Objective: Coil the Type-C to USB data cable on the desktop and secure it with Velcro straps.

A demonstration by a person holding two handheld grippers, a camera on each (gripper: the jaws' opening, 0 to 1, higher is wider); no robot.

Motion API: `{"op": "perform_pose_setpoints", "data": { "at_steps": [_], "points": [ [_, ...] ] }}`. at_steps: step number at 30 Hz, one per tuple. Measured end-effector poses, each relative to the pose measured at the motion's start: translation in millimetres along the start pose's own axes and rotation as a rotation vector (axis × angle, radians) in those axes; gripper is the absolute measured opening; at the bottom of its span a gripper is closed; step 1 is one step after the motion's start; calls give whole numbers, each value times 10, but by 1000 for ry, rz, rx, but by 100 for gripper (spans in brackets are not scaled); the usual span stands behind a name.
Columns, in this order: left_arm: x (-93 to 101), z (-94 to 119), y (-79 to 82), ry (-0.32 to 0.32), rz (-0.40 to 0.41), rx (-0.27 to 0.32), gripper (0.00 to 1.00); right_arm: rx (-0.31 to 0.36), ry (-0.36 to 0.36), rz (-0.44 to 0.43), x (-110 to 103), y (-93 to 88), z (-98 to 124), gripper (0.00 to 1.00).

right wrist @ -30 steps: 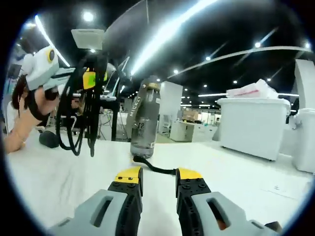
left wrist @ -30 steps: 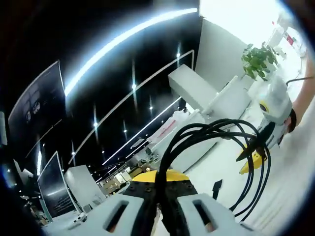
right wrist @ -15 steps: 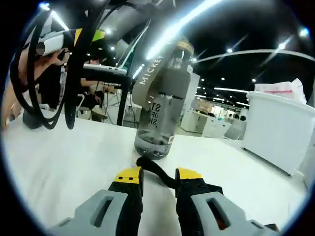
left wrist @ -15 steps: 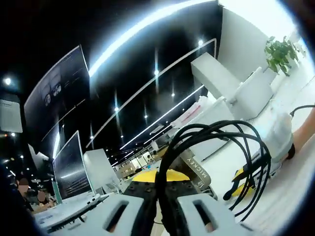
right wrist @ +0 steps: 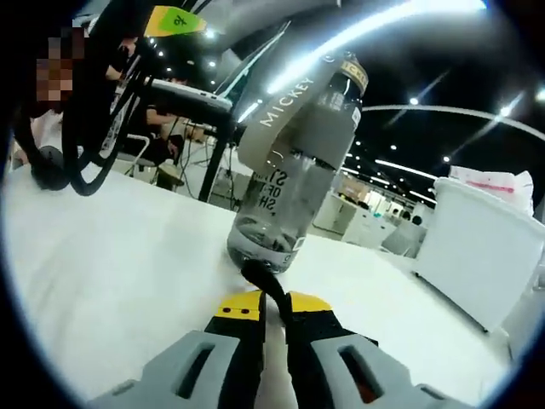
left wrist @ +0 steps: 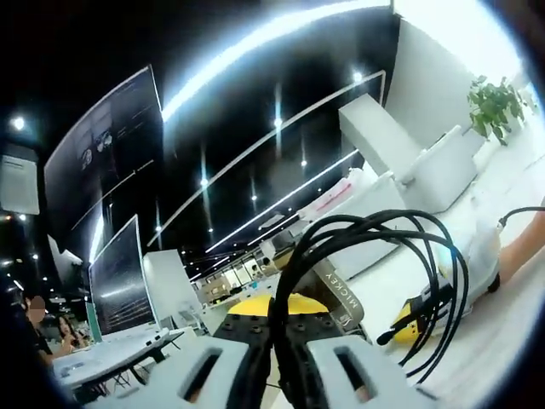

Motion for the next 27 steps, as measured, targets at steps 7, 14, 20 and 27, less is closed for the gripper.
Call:
{"op": "perform_pose_setpoints", "data": {
  "at_steps": [7,14,20,27],
  "points": [
    [51,3,-5,-12,-21,-3,4,5,-9,7,38,0,50,2],
    [63,-5,-23,-13,-21,-8,4,6,-15,21,61,-19,15,2],
    [63,-20,-55,-18,9,-13,4,-26,-21,66,77,-53,-13,1],
    [150,-47,-50,-46,38,-4,4,-14,-25,28,154,-36,165,0]
  ]
}}
Point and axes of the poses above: the point that each gripper's makers call its tool centre point, and the gripper's own axes: z roughly backward along the fingers, x roughly to its right, y roughly out of its top, the point moved 1 cm from there along z, roughly backward along the fingers, and after that the axes turned 1 degree about y, right-handed, at the moved point
